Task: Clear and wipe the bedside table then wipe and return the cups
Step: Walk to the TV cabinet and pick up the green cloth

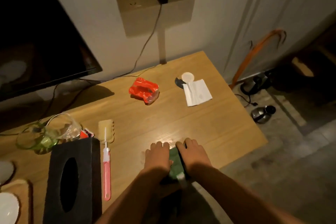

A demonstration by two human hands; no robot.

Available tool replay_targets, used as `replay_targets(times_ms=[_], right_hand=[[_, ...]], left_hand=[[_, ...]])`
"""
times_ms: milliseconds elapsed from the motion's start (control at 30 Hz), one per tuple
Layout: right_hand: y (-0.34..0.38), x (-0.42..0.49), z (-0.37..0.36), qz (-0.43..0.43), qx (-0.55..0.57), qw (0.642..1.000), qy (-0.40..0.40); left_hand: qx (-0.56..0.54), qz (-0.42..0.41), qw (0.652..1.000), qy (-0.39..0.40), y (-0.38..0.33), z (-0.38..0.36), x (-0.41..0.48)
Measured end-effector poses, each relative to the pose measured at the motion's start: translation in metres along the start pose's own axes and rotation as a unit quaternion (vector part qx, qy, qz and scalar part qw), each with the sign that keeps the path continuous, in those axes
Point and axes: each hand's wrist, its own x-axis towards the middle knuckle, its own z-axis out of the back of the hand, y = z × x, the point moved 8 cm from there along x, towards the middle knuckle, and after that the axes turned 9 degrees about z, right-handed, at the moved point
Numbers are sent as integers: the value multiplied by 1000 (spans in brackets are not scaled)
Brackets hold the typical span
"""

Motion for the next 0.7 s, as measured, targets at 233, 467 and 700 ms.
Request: replay_targets(times_ms=[233, 467, 700], right_hand=[[-37, -67, -11, -96, 82, 992, -9], [-85, -268, -49, -260, 285, 913, -130], [-51, -589, -162, -516, 360, 728, -272]], left_hand=[[26, -181, 977, 107, -66, -10, -13], [156, -415, 887, 127, -223, -64, -134], [262, -600, 736, 173, -338, -221, -411]])
